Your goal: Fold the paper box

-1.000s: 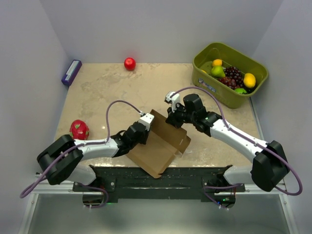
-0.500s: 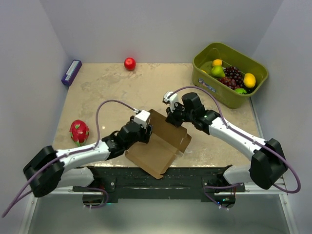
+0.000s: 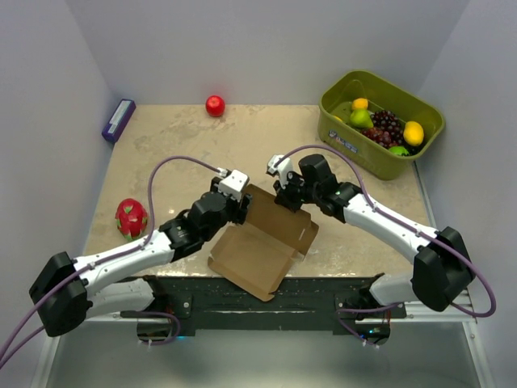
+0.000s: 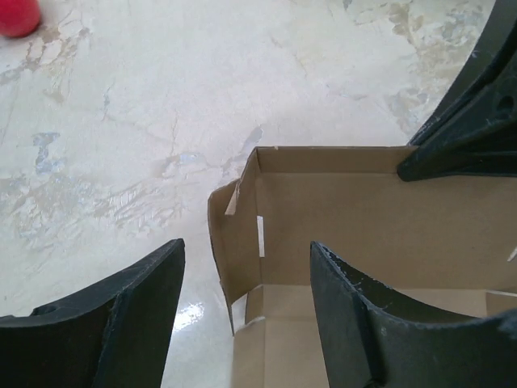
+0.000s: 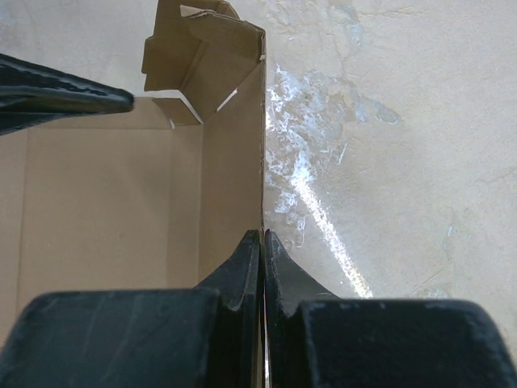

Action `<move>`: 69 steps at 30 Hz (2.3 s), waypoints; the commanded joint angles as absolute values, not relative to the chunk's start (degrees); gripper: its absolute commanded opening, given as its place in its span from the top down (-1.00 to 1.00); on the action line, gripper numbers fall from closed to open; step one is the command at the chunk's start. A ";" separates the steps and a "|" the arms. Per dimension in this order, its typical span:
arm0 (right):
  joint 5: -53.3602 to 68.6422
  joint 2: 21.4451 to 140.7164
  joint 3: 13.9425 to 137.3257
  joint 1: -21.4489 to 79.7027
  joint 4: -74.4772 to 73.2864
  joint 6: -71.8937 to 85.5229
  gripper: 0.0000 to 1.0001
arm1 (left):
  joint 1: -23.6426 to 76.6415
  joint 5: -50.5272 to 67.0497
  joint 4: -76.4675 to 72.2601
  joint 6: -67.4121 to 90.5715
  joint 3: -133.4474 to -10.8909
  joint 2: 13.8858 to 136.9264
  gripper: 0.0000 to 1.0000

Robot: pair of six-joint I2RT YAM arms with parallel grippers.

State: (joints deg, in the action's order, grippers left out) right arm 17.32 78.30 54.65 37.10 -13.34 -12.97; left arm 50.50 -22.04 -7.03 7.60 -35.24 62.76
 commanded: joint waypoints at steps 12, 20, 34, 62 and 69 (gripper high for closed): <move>16.08 78.22 56.43 38.06 -13.45 -14.33 0.98 | 46.58 -23.03 -12.13 0.97 -42.71 72.15 -0.09; 15.82 78.31 56.43 37.97 -13.45 -14.33 0.98 | 46.23 -19.34 -14.32 0.53 -42.80 73.65 0.07; 16.00 77.70 56.34 38.06 -13.10 -14.33 0.96 | 45.70 -15.56 -17.49 -1.22 -42.45 76.73 0.88; 4.64 61.61 45.83 38.06 12.33 51.09 -0.21 | 45.70 -38.76 -29.97 4.21 -38.06 75.14 1.00; 5.01 64.77 39.81 41.22 22.41 60.64 -0.39 | 45.44 -39.46 -29.53 9.22 -37.27 76.55 1.00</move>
State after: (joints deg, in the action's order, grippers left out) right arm 3.11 63.72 39.48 39.51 12.01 51.03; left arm 46.02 -36.45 -25.63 4.49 -36.12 76.18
